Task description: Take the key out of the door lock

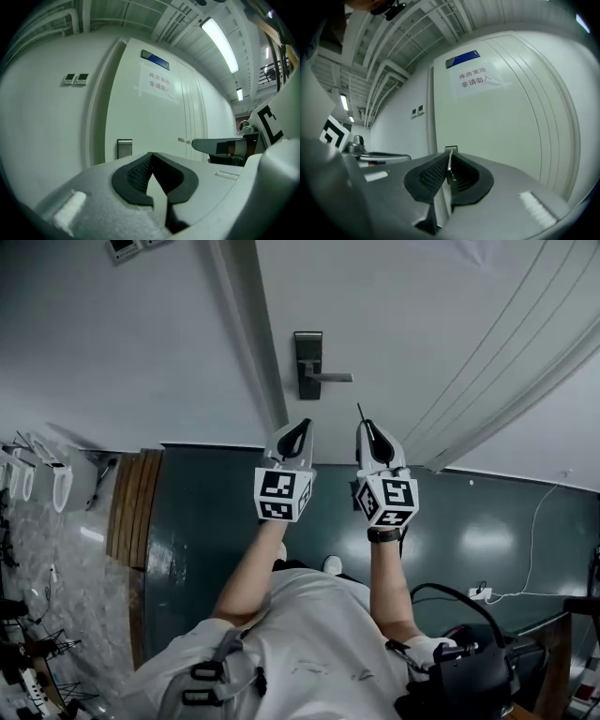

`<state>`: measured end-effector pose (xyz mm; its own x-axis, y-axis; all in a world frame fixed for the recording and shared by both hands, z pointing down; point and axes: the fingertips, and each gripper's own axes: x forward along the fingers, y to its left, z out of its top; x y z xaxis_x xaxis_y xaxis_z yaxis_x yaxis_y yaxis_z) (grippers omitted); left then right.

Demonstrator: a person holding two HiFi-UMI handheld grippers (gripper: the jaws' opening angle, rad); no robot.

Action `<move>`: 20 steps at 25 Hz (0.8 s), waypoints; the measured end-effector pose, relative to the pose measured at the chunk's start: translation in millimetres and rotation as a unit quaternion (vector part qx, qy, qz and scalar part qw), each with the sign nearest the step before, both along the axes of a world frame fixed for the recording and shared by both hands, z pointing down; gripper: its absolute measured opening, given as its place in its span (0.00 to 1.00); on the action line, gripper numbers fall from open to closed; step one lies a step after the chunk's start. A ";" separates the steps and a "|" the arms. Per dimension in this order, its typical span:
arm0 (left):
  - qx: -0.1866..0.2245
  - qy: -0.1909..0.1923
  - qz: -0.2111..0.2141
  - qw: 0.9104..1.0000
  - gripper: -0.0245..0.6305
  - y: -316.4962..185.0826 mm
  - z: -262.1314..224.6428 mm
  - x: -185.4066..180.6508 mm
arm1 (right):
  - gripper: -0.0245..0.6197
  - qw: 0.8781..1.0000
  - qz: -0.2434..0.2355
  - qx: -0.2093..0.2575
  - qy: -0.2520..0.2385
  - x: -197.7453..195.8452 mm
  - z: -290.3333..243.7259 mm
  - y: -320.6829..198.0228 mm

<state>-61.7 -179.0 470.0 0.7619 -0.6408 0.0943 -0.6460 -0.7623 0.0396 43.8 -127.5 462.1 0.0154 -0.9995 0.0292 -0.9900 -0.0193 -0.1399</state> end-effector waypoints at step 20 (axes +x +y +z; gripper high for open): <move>0.005 0.035 0.017 0.999 0.04 -47.7 -11.9 -34.5 | 0.08 0.995 0.050 -0.038 0.078 -38.2 -7.1 -42.3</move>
